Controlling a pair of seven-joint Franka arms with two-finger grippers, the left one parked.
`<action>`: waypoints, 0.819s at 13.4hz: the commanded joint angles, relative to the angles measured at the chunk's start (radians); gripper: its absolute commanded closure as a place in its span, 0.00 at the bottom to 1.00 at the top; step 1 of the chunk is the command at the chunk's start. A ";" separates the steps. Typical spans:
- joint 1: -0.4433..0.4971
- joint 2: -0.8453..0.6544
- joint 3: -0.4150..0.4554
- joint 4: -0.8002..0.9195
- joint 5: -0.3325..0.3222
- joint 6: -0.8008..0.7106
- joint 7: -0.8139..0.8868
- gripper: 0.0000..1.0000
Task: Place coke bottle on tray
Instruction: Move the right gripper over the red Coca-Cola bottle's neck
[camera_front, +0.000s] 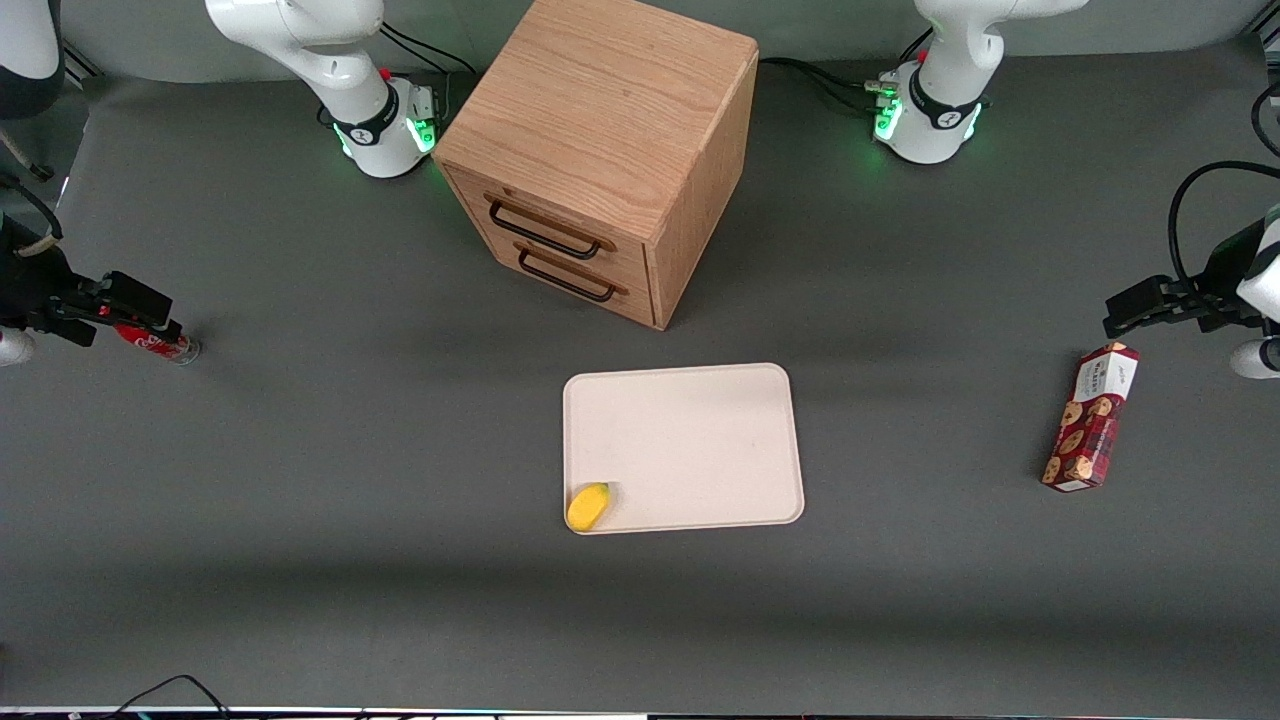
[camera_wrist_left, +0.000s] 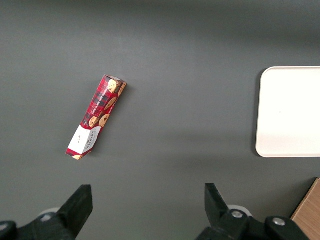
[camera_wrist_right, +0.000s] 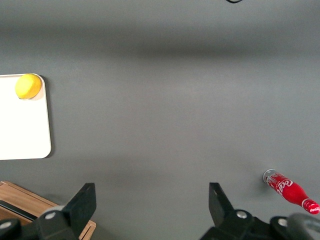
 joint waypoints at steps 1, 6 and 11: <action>-0.004 -0.025 0.001 -0.025 0.022 -0.002 0.023 0.00; -0.021 -0.013 -0.059 -0.127 -0.024 -0.001 -0.028 0.00; -0.095 -0.016 -0.206 -0.317 -0.112 0.149 -0.370 0.00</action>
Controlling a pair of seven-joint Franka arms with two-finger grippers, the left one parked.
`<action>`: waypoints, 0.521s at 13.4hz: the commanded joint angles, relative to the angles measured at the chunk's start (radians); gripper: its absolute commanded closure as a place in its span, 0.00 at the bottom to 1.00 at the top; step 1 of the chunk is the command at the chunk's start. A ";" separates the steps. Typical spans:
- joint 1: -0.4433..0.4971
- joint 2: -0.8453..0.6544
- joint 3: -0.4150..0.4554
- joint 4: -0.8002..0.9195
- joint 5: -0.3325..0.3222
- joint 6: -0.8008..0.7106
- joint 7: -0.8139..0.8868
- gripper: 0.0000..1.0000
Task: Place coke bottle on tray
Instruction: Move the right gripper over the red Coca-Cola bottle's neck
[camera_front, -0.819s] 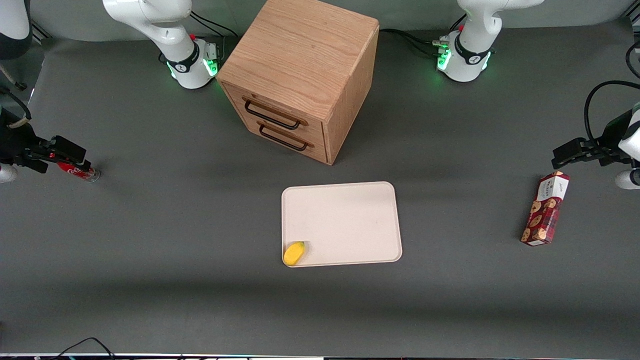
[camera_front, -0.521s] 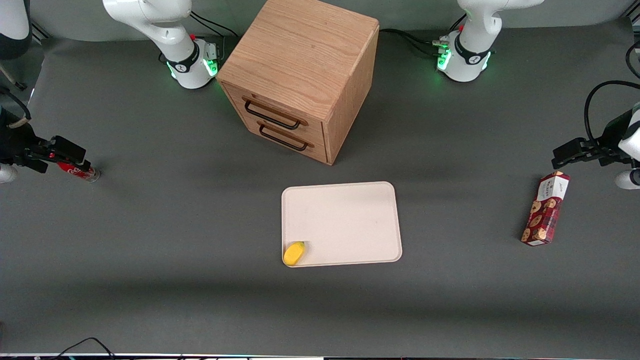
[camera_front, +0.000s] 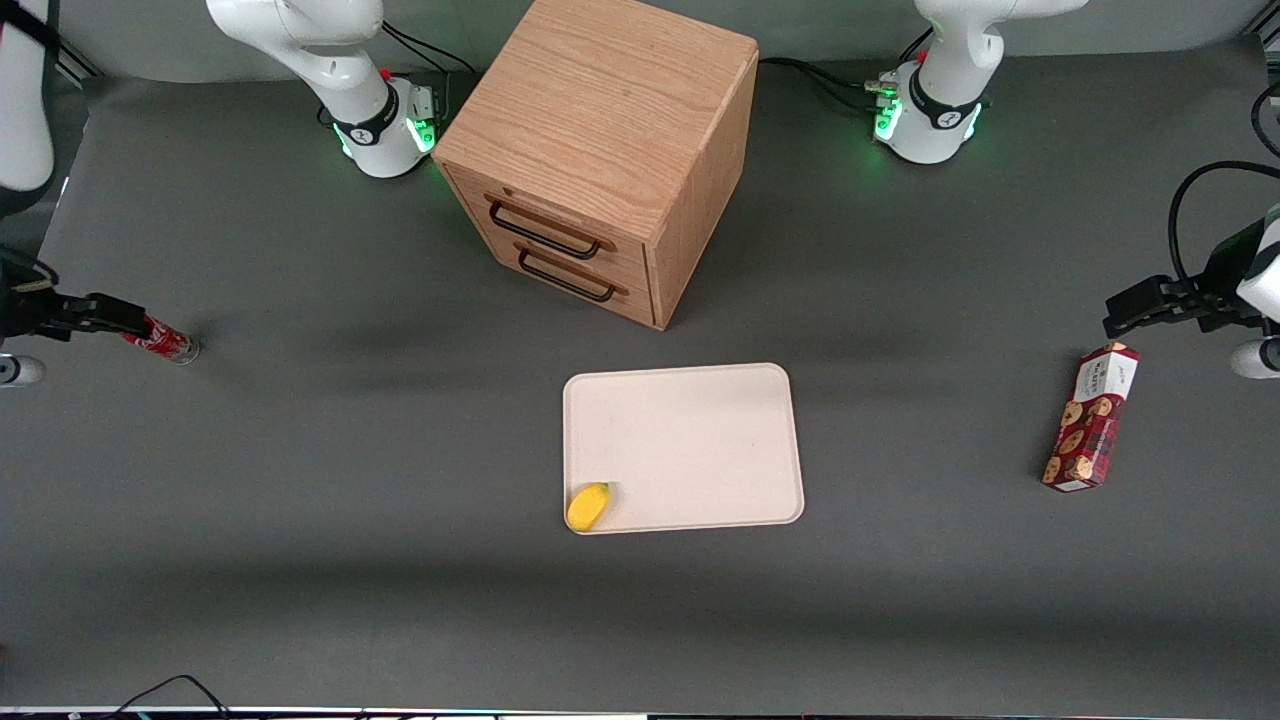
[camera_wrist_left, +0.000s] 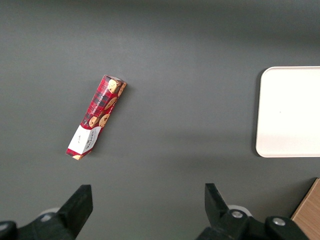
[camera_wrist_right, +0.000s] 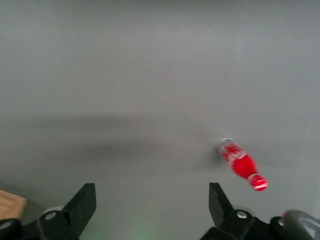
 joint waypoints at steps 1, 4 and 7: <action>-0.013 -0.048 -0.102 -0.154 -0.016 0.146 -0.182 0.00; -0.032 -0.069 -0.223 -0.287 -0.016 0.315 -0.362 0.00; -0.050 -0.078 -0.296 -0.408 -0.013 0.473 -0.445 0.00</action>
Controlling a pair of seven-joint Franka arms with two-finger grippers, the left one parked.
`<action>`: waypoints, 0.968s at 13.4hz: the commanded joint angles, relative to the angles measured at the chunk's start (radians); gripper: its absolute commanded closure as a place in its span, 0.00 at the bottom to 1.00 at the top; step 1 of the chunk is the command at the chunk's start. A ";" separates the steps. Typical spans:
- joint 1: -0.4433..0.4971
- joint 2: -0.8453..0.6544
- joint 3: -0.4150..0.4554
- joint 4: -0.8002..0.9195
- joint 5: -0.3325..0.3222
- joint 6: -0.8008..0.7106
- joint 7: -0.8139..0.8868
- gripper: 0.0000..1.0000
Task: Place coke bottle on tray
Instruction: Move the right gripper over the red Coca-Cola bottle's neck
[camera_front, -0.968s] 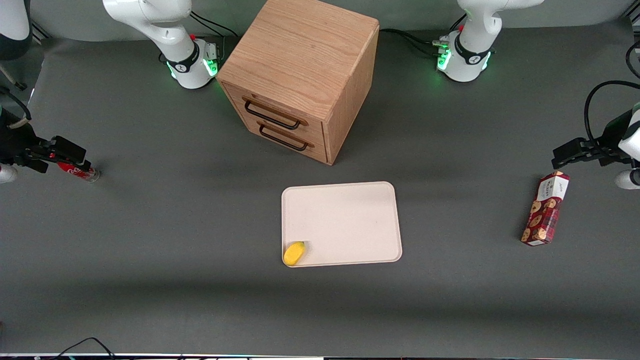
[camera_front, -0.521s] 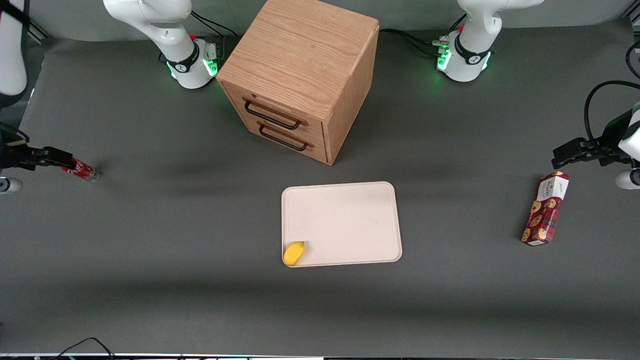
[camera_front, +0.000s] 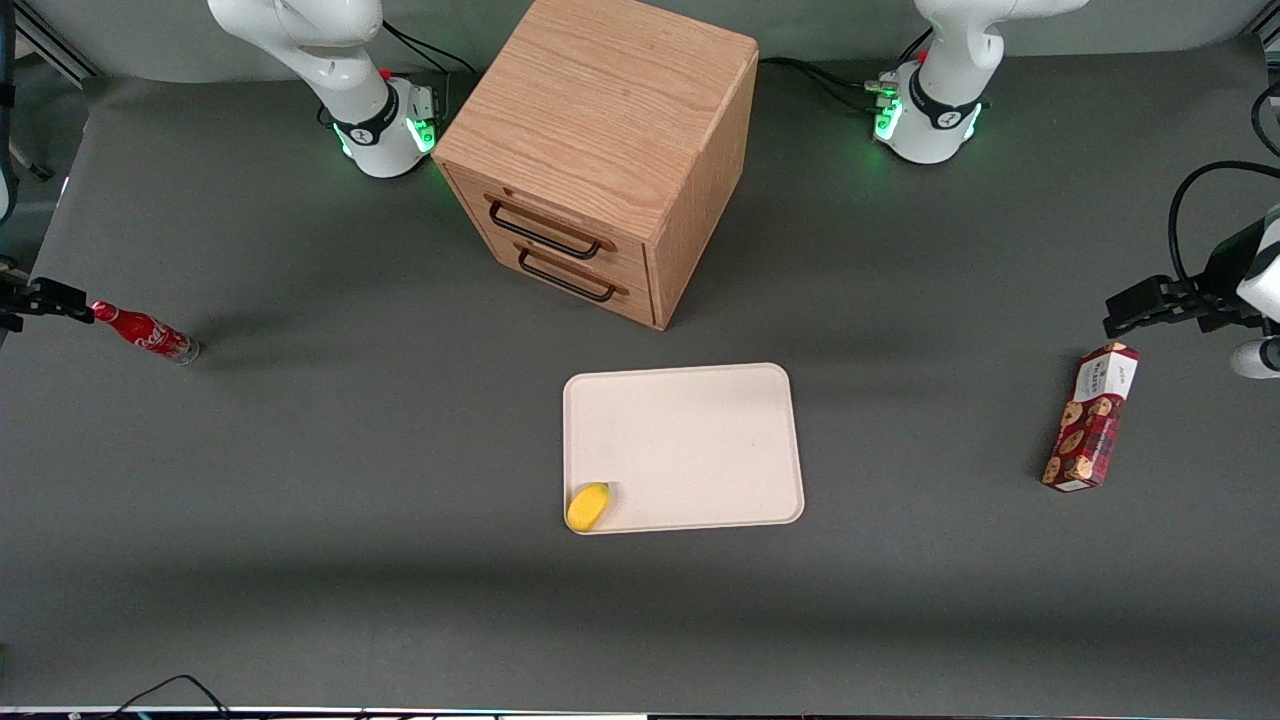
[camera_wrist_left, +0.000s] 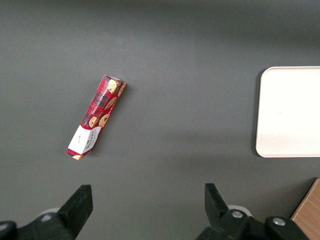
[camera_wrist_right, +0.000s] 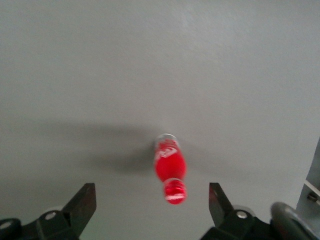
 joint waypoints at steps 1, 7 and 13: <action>-0.016 -0.056 -0.025 -0.151 -0.010 0.147 -0.062 0.00; -0.036 -0.047 -0.065 -0.252 0.011 0.295 -0.097 0.00; -0.050 -0.015 -0.065 -0.265 0.071 0.327 -0.145 0.00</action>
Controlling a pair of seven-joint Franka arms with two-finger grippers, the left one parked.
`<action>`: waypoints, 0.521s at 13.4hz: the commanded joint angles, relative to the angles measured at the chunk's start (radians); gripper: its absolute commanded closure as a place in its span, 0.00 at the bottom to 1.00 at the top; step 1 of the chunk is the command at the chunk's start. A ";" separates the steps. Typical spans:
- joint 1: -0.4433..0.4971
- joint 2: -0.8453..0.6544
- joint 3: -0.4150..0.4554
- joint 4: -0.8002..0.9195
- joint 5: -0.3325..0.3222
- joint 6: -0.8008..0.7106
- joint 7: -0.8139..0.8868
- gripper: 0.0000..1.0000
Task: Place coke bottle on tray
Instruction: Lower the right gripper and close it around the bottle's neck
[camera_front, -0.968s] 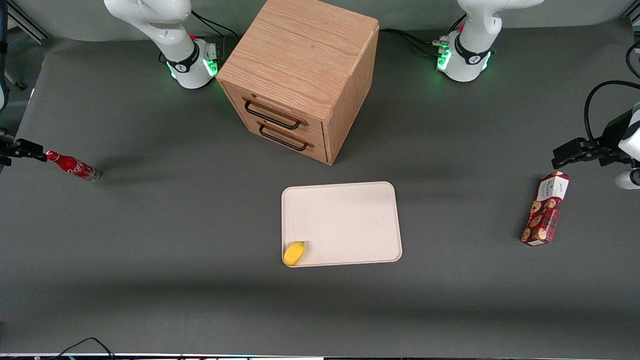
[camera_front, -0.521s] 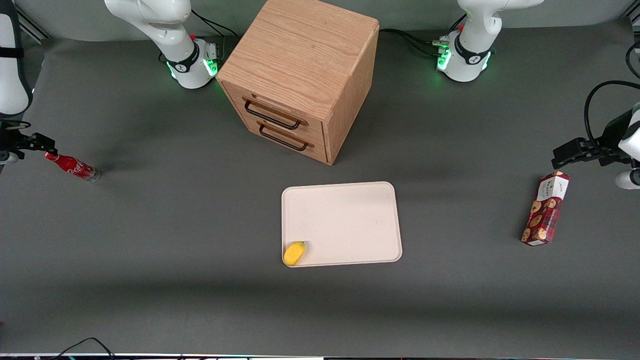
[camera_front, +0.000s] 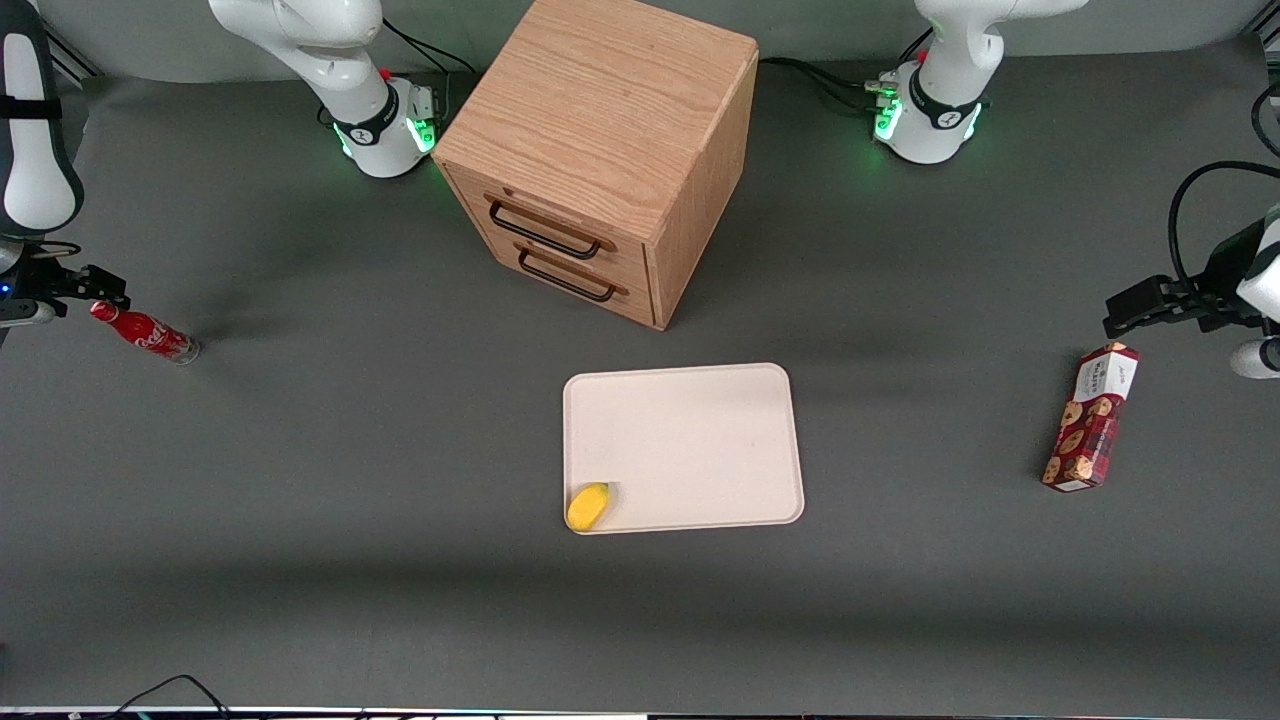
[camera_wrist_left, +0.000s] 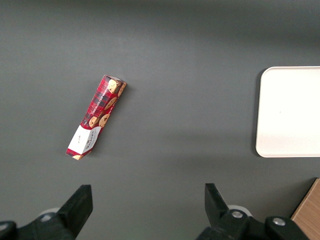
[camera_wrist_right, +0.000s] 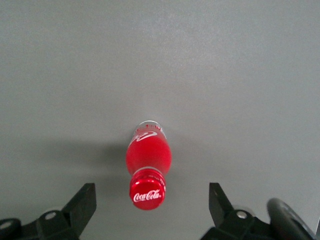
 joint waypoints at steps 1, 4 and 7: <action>-0.014 0.004 -0.001 -0.018 0.057 0.029 -0.058 0.00; -0.014 0.030 0.002 -0.018 0.071 0.058 -0.059 0.00; -0.016 0.044 0.002 -0.018 0.074 0.081 -0.074 0.00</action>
